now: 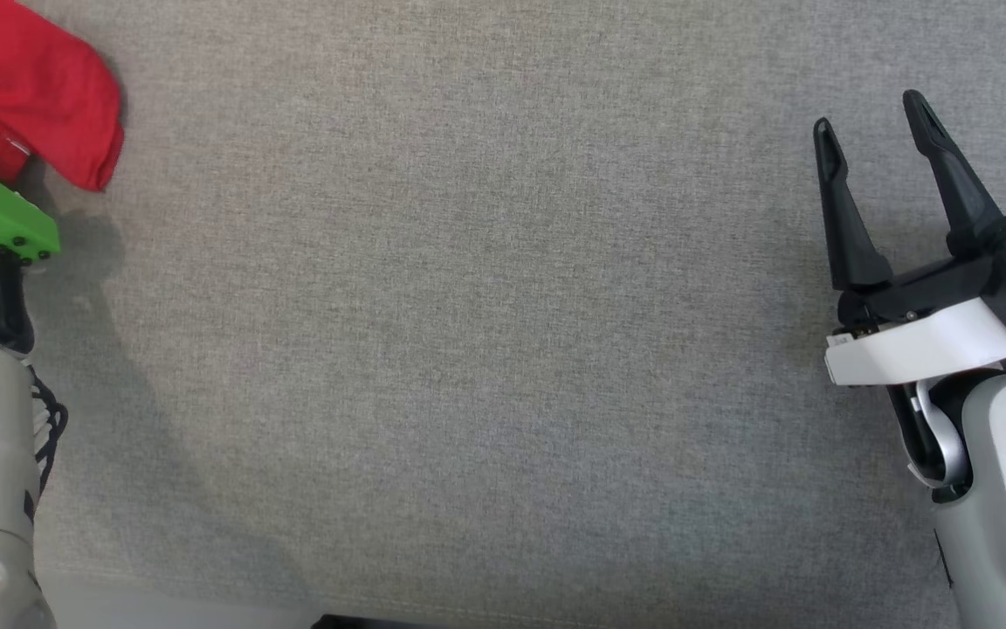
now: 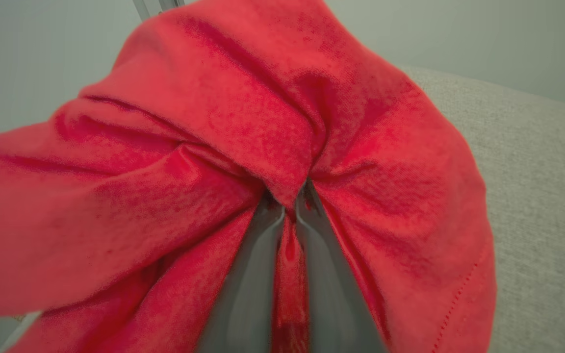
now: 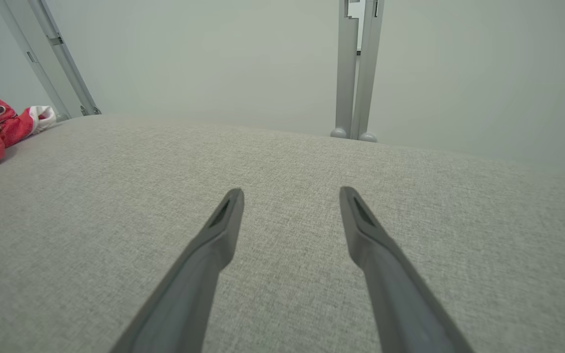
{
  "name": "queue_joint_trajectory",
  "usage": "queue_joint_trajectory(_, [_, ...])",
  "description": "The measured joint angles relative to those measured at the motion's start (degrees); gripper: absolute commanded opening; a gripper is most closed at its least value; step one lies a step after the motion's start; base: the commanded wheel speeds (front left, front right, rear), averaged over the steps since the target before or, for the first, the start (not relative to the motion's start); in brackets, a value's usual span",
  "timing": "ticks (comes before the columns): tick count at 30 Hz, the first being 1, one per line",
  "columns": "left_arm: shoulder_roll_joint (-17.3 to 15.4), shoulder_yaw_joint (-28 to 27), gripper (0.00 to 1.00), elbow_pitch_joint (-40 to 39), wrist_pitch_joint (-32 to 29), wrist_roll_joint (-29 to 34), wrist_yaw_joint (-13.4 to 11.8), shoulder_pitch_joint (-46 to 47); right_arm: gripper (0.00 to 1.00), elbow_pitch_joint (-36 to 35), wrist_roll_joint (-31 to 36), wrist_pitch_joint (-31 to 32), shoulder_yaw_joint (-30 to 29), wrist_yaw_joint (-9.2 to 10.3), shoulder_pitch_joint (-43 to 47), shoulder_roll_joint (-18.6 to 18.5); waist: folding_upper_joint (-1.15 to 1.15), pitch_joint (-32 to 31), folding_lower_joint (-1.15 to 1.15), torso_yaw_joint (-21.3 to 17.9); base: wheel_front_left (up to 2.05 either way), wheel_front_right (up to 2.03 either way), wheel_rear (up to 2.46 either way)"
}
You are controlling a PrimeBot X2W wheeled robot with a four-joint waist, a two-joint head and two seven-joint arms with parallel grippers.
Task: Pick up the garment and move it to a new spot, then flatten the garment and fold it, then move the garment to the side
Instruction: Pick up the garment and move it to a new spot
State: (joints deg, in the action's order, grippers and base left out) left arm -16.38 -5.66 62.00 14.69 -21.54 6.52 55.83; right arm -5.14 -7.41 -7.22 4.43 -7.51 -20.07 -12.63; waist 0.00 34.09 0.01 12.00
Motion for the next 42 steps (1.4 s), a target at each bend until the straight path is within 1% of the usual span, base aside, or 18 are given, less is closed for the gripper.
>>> queue_joint_trajectory(3, [-1.01,-1.03,0.00,-3.58,0.23,0.20,-0.51,-1.76,1.00,0.89,-0.07,-0.45,0.03,0.00,0.90,0.57,0.00,-1.69,0.00,-0.21,0.00,0.00,0.00])
queue_joint_trajectory(8, [-1.55,-2.16,0.00,-13.14,0.25,1.99,-1.88,-7.27,1.00,2.49,-0.55,-1.43,0.07,0.00,3.13,1.46,0.00,-5.71,0.00,-0.13,0.00,0.00,0.00])
queue_joint_trajectory(11, [-1.55,-2.32,0.00,-19.22,0.25,3.64,-2.52,-11.45,1.00,3.31,-0.59,-1.76,-0.02,0.00,4.85,2.34,0.00,-8.62,-0.01,-0.16,0.00,0.00,0.00])
queue_joint_trajectory(15, [-0.63,-1.49,0.00,-27.58,0.32,5.08,-3.45,-18.08,1.00,4.23,-1.20,-2.21,-0.08,0.00,7.05,3.54,0.00,-12.80,0.00,-0.48,0.00,0.00,0.00])
queue_joint_trajectory(18, [0.52,-0.27,0.00,-35.00,-0.64,5.92,-4.52,-24.03,1.00,4.77,-1.45,-2.49,0.00,0.00,8.47,4.53,0.00,-15.92,-0.01,-0.99,0.00,0.00,0.00])
queue_joint_trajectory(22, [3.23,2.45,0.00,-45.55,-4.20,6.91,-5.05,-31.90,1.00,5.08,-1.87,-2.45,-0.10,0.00,10.68,5.35,0.00,-19.67,-0.01,-1.98,0.00,0.00,0.00])
queue_joint_trajectory(23, [4.19,3.79,0.00,-49.08,-5.88,7.17,-5.09,-34.26,1.00,4.91,-1.80,-2.34,-0.15,0.00,11.23,5.66,0.00,-20.77,-0.01,-2.44,0.00,0.00,0.00])
queue_joint_trajectory(27, [7.24,9.23,0.00,-57.15,-10.38,8.05,-4.58,-38.56,1.00,4.10,-2.13,-1.86,-0.46,-0.01,11.73,6.02,0.00,-22.88,-0.01,-4.76,0.00,0.00,0.00])
queue_joint_trajectory(30, [9.35,14.16,0.00,-59.63,-12.54,8.29,-3.36,-39.28,1.00,3.53,-2.15,-1.52,-0.32,-0.01,11.70,6.32,0.00,-23.63,-0.01,-6.83,0.00,0.00,0.00])
queue_joint_trajectory(33, [11.01,19.83,0.00,-59.41,-13.96,8.48,-1.57,-38.18,1.00,3.20,-2.36,-1.64,-0.13,-0.01,11.28,6.55,0.00,-23.72,-0.01,-9.13,0.00,0.00,0.00])
queue_joint_trajectory(38, [12.51,29.51,0.00,-56.00,-15.23,8.84,0.05,-31.00,1.00,3.67,-3.05,-3.05,1.21,-0.01,8.44,6.99,0.00,-22.41,-0.01,-13.39,0.00,0.00,0.00])
queue_joint_trajectory(40, [13.12,33.17,0.00,-53.57,-15.11,8.75,0.29,-28.32,1.00,4.57,-3.48,-3.93,1.60,-0.01,7.73,7.38,0.00,-21.32,-0.01,-15.47,0.00,0.00,0.00])
queue_joint_trajectory(42, [13.37,35.63,0.00,-51.56,-14.83,8.23,0.40,-26.20,1.00,5.30,-3.78,-4.57,1.80,-0.01,7.22,7.64,0.00,-20.08,-0.01,-17.43,0.00,0.00,0.00])
